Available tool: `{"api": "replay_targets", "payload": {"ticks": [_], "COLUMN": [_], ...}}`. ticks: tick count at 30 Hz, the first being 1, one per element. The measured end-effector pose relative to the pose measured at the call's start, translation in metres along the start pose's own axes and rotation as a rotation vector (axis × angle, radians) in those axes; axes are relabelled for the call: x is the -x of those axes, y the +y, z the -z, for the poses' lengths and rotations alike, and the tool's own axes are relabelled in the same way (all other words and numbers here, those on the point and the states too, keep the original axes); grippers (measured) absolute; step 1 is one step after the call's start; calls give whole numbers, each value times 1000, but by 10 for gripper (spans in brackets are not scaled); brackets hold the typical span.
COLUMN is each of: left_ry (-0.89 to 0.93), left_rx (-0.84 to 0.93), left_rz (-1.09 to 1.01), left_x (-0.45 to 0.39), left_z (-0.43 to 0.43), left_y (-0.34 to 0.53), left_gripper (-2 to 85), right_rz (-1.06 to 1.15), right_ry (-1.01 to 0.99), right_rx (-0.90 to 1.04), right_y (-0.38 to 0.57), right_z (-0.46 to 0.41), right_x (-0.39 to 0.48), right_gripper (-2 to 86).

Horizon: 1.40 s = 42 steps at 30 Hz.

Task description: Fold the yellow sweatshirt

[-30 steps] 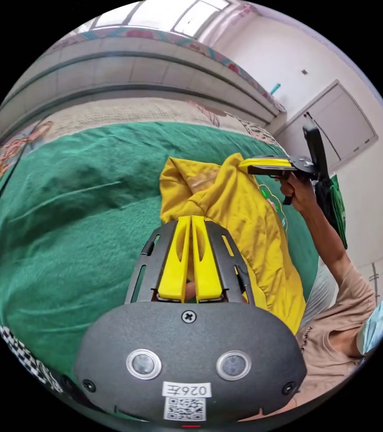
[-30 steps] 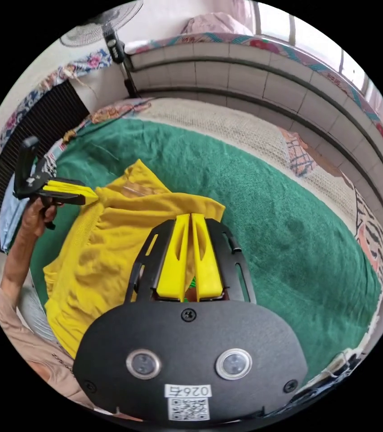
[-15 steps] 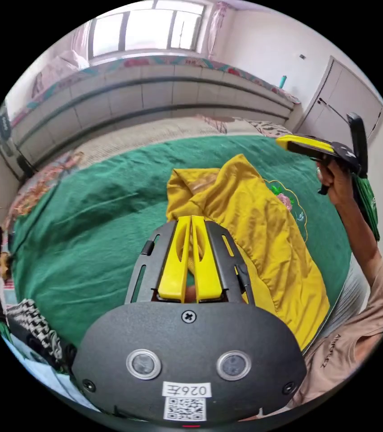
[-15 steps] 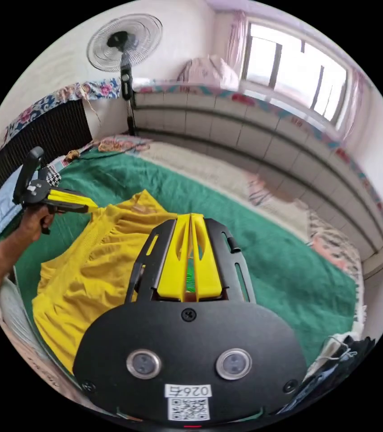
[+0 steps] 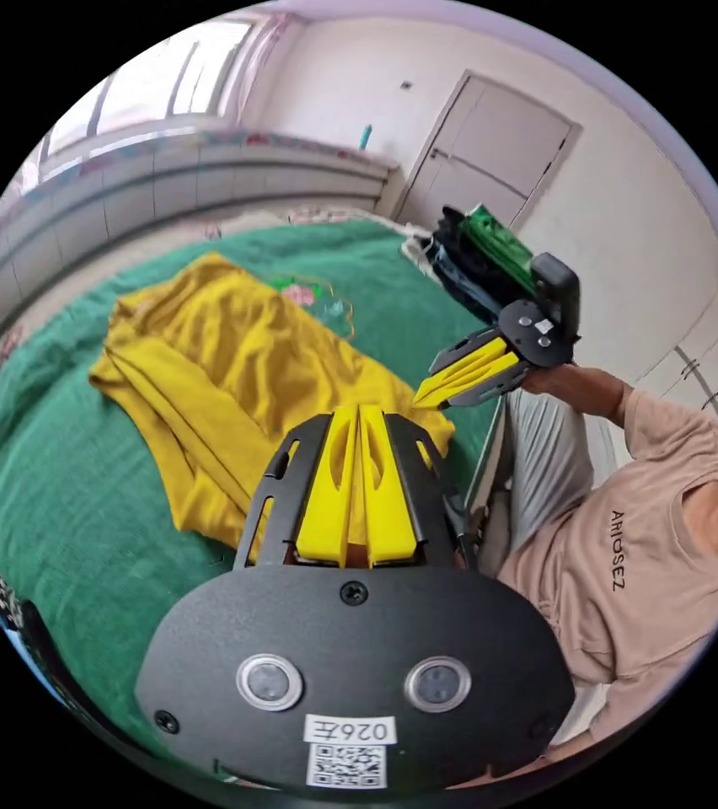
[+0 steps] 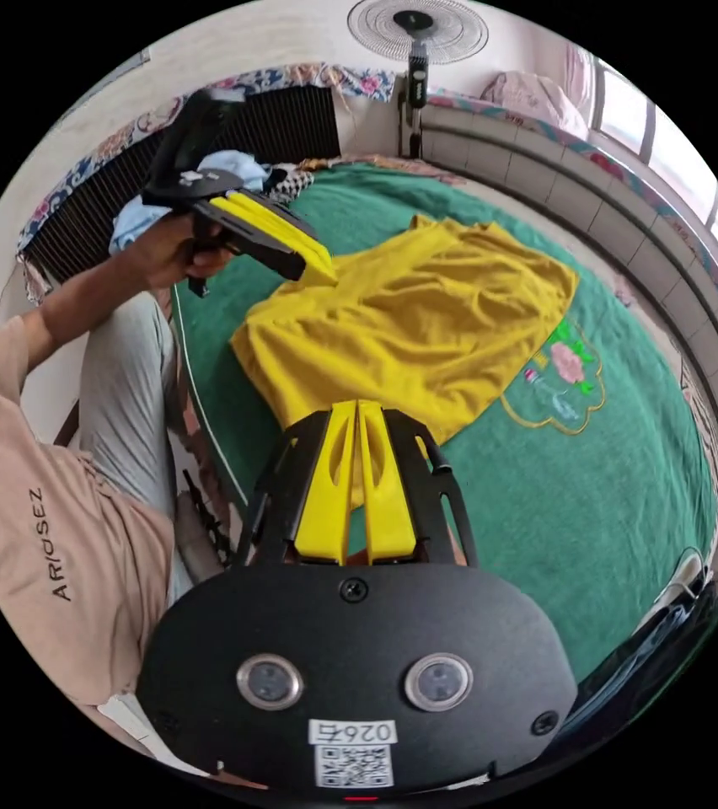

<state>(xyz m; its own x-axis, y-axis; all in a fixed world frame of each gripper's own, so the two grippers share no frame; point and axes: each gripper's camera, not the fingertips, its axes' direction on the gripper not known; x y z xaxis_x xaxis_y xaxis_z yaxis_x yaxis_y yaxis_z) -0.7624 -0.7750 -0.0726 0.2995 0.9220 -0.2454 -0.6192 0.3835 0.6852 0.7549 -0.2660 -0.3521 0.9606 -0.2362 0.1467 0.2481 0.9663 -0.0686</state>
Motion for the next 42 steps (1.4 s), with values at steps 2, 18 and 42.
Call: {"api": "replay_targets", "payload": {"ticks": [2, 18, 42], "left_ry": [6, -32, -657], "left_rx": [129, -997, 97], "left_rz": [53, -417, -733], "left_x": [8, -154, -174], "left_z": [-2, 456, 340], "left_y": [3, 108, -171], "left_gripper": [-10, -9, 140], "right_rz": [5, 16, 587], "right_ry": [14, 213, 712], "right_rx": [51, -967, -108], "right_y": [11, 199, -51], "right_z": [12, 507, 553], "right_x": [8, 57, 110], "right_gripper": [-9, -12, 47]}}
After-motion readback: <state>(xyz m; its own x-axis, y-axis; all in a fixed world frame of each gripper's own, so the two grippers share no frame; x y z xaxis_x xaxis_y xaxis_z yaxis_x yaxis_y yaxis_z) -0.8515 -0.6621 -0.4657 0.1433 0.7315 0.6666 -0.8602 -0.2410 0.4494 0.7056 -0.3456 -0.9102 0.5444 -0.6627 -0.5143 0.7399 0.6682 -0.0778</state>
